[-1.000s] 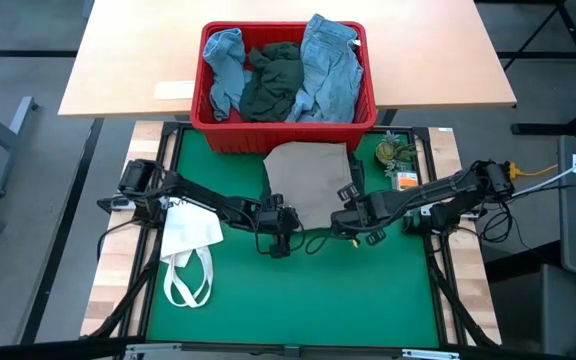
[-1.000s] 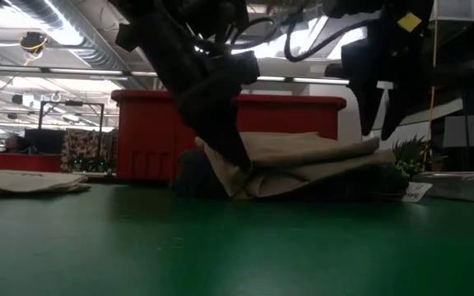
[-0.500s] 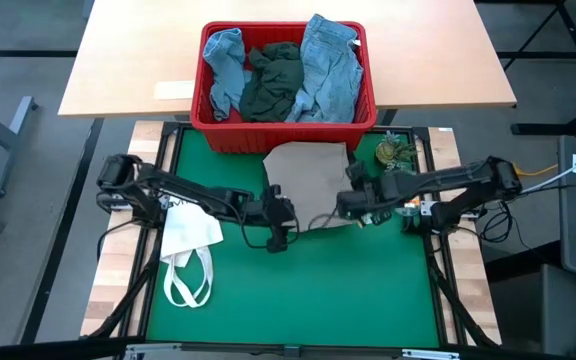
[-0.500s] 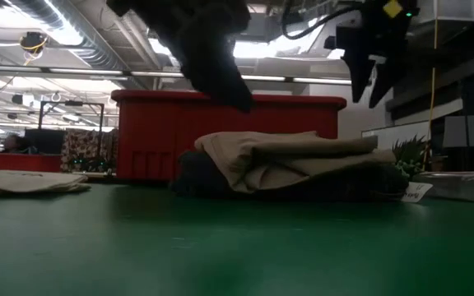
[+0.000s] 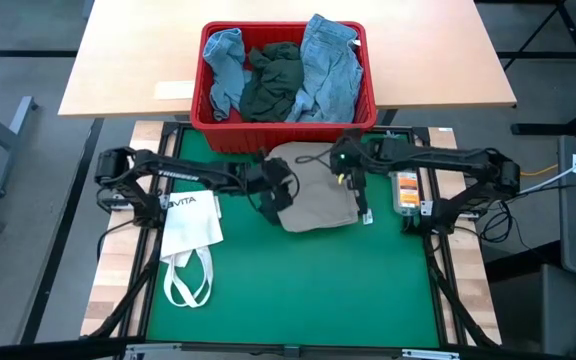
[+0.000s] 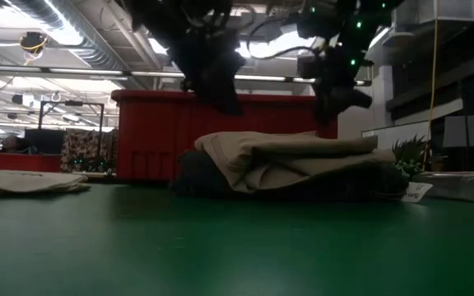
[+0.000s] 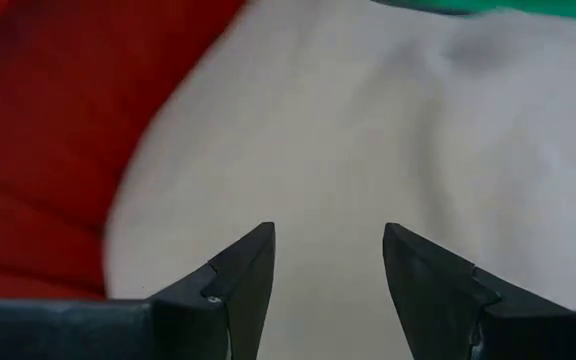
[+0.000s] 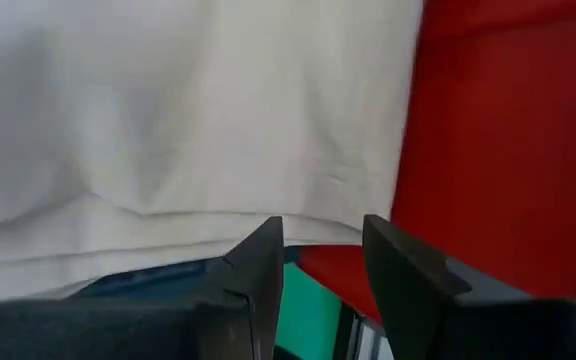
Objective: Fold laundry
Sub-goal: Stack the brown shorts on the blue pants
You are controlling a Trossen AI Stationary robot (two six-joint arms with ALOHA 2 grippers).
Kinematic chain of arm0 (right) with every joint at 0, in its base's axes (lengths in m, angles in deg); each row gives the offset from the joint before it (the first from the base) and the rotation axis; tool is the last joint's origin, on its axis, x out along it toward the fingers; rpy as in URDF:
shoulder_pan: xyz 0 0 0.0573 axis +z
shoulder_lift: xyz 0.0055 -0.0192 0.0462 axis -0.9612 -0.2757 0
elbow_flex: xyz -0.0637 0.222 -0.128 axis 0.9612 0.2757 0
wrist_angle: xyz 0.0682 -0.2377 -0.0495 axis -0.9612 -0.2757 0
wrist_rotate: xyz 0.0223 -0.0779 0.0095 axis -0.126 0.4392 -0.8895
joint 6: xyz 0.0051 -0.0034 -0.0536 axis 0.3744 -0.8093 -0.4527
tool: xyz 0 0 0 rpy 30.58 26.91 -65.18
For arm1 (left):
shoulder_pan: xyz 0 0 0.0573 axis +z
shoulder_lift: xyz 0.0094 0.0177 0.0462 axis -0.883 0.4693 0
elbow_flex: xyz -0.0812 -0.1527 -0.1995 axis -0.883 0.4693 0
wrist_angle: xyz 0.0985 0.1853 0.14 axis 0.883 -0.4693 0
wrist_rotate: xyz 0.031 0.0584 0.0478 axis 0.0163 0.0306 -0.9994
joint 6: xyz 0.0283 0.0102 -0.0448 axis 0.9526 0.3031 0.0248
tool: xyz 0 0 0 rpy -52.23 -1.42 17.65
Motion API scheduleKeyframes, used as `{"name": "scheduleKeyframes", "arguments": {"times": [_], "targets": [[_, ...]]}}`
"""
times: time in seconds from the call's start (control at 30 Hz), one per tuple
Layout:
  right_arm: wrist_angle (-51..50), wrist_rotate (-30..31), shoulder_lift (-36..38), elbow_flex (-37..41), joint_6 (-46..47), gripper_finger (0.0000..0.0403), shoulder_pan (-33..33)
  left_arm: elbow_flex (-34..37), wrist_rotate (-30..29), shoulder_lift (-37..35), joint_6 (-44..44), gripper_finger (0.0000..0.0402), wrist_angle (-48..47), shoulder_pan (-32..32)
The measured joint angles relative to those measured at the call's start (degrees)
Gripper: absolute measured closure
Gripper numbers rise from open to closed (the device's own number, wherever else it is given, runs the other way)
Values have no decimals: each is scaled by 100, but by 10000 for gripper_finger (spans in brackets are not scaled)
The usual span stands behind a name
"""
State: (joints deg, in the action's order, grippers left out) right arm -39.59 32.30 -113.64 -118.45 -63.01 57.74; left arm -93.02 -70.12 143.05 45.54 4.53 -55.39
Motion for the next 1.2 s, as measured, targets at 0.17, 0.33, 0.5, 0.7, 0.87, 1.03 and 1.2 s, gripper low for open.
{"name": "scheduleKeyframes", "arguments": {"times": [0.17,0.33,0.5,0.7,0.87,1.03,1.2], "targets": [[453,-1,0,463,4,265,-319,-2,15,83,-57,219,52,474],[850,129,7,909,7,265,-367,-2,34,228,-91,219,81,755],[949,-16,-1,1219,14,265,-367,-2,187,505,-98,219,51,889],[1000,-53,0,1559,15,265,-365,-2,302,858,-92,219,70,931],[1004,-52,-2,1652,13,265,-364,-2,295,888,-81,219,86,928],[890,-48,20,1532,-23,265,-364,-2,295,697,-79,219,133,914],[124,47,20,971,-151,265,-358,-2,295,540,-74,219,138,800]]}}
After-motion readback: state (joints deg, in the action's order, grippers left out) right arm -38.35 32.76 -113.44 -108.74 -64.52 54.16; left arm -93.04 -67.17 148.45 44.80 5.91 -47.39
